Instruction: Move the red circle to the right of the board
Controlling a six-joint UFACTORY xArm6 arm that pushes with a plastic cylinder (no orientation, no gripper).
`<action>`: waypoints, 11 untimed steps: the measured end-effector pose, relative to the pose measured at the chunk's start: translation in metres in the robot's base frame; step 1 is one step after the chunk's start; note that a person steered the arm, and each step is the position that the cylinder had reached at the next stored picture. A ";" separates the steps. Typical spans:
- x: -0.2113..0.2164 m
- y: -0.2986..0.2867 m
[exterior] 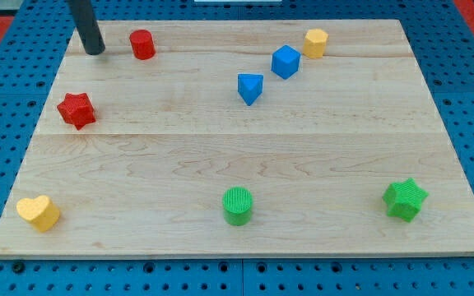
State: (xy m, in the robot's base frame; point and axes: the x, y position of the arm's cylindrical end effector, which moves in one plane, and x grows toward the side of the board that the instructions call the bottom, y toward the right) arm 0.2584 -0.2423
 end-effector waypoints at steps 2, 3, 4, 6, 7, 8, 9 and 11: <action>-0.019 0.003; -0.005 0.010; 0.014 0.023; 0.015 0.003; 0.006 -0.001; -0.011 0.005; -0.024 0.054; -0.020 0.108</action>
State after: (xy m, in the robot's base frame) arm 0.2381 -0.1345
